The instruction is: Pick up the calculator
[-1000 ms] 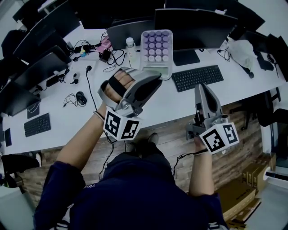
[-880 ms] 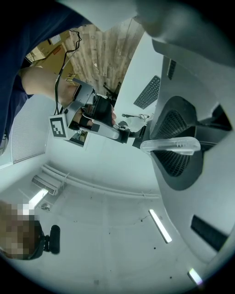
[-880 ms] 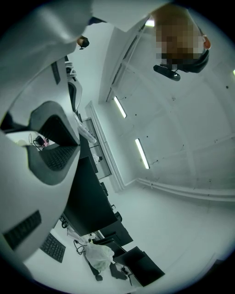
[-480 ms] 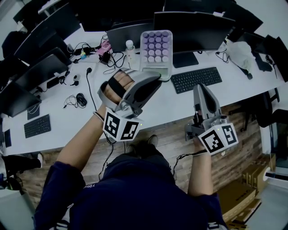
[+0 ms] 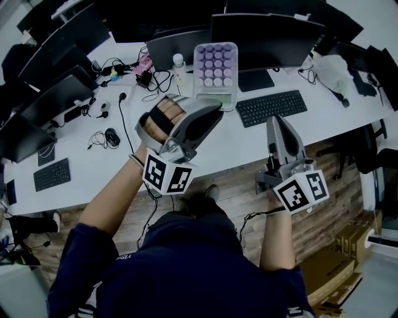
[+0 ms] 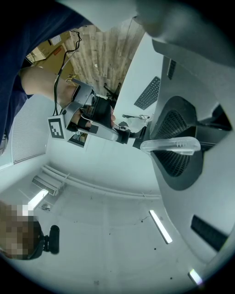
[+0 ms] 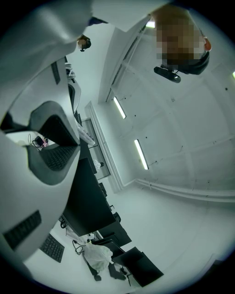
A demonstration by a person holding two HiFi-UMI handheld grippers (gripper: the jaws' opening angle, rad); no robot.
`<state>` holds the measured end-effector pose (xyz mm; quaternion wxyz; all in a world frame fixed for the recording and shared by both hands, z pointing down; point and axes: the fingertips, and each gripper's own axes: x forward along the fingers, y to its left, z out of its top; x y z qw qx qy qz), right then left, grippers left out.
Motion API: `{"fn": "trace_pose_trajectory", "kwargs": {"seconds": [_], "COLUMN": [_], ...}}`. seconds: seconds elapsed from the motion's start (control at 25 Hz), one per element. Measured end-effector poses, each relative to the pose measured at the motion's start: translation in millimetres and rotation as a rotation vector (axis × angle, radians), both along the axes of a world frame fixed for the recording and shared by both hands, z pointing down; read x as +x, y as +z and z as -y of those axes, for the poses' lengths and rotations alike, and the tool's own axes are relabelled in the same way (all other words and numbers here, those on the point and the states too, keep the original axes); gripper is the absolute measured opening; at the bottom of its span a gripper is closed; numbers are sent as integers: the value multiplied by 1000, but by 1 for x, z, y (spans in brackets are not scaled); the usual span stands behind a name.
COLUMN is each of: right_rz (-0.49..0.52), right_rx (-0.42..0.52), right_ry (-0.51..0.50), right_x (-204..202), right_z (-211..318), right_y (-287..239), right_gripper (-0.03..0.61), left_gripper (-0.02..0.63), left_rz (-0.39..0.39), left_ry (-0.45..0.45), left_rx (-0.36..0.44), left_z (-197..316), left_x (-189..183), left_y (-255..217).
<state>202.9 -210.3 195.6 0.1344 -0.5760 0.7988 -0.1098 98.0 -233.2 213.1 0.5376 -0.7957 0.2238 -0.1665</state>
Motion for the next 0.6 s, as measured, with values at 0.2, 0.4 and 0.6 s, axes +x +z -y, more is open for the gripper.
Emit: {"fn": "trace_pose_trajectory", "kwargs": {"seconds": [0.2,0.4,0.6], "right_rz": [-3,-2,0], "right_rx": [1,-2,-1], "right_ry": [2,-1,-4], "right_x": [1,0,1], "right_z": [1,4,7], "right_y": [1,1,1], "right_gripper": [3,3,3], "left_gripper": [92,92,92], "left_rz": [2,7,13], "left_ry": [1,-3,-5], "left_rx": [-5,-12,-17], "left_z": [1,5,8], "left_x": [0,0,1], "left_y": [3,6,9]}}
